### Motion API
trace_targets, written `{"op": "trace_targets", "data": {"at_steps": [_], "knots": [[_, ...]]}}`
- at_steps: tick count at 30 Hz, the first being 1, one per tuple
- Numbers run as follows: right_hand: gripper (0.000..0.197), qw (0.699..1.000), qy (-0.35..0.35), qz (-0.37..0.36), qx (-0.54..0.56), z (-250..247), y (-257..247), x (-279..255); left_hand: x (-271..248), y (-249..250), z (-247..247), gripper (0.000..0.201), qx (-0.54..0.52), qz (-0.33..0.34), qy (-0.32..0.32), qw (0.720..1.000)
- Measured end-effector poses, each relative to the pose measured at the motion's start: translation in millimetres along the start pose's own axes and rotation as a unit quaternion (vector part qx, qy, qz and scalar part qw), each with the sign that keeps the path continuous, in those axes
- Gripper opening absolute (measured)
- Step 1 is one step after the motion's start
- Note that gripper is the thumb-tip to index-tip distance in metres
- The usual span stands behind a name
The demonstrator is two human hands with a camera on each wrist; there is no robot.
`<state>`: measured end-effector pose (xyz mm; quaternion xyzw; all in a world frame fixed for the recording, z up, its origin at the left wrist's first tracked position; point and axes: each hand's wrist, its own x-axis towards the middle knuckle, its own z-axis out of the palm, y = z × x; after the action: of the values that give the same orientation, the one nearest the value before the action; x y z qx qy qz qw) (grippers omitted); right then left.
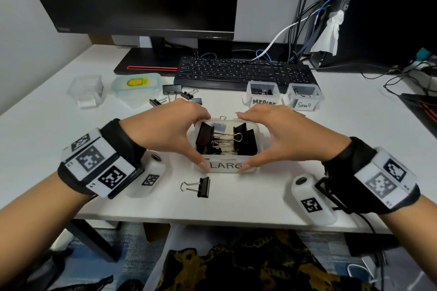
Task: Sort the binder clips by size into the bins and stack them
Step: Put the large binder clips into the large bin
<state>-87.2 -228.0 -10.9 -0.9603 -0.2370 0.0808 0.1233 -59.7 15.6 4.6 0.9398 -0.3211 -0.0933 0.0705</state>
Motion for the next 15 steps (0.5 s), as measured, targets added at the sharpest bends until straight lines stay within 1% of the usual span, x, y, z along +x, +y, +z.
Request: {"op": "trace_targets", "data": {"at_steps": [5, 8, 10, 13, 15], "knots": [[0.107, 1.0, -0.01, 0.013, 0.013, -4, 5, 3, 9, 1, 3, 0.091, 0.0, 0.02, 0.013, 1.0], [0.113, 0.999, -0.025, 0.028, -0.019, -9, 10, 3, 14, 5, 6, 0.094, -0.027, 0.021, 0.021, 0.999], [0.117, 0.998, -0.037, 0.03, -0.045, -9, 9, 3, 20, 9, 8, 0.099, -0.034, 0.037, 0.025, 0.998], [0.114, 0.995, -0.039, 0.038, -0.078, -7, 4, 4, 29, 17, 11, 0.092, -0.036, 0.047, 0.016, 0.998], [0.112, 0.993, -0.046, 0.051, -0.097, -9, 5, 4, 36, 15, 9, 0.09, -0.057, 0.049, 0.005, 0.997]]}}
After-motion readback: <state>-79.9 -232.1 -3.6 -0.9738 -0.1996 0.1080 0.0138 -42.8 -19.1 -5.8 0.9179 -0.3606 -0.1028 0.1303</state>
